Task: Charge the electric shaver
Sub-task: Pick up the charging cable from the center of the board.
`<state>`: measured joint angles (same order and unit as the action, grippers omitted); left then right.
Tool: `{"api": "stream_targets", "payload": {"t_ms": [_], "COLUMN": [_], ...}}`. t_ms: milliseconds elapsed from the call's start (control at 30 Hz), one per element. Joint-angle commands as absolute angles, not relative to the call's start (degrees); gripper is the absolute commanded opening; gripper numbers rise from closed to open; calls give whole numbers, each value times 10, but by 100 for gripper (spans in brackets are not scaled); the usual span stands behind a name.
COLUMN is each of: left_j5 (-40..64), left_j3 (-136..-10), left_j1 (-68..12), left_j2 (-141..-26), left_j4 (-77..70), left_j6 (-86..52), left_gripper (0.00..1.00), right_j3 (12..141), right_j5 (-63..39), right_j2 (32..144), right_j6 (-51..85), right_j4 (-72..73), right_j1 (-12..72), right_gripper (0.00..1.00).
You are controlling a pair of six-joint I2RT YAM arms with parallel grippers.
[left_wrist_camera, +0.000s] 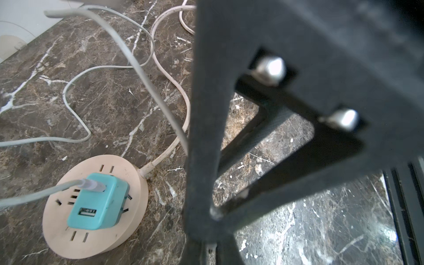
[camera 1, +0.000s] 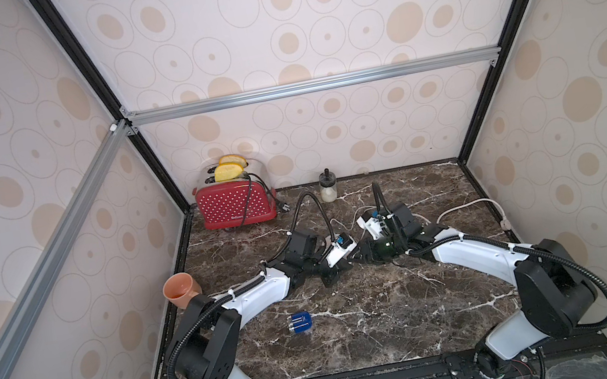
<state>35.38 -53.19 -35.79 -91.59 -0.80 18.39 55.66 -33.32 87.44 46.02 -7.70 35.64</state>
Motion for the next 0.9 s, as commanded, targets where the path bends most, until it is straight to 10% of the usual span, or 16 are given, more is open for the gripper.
{"api": "stream_targets", "payload": {"t_ms": [0,600,867], "left_j5": [366,359,359], "left_j3": [-555,-567,-568], "left_j1": [-361,-361,-361], "left_j2": [-899,-905,-904], "left_j4": [16,24,37], "left_j6": [217,228,240], "left_gripper": [0,0,0], "right_j3": [572,586,595], "right_j5": [-335,-378,-397], "right_j2": [886,914,926], "right_j6": [456,448,440], "right_j4": [-79,-111,-126], "right_j1": [360,360,360], "right_gripper": [34,12,21]}}
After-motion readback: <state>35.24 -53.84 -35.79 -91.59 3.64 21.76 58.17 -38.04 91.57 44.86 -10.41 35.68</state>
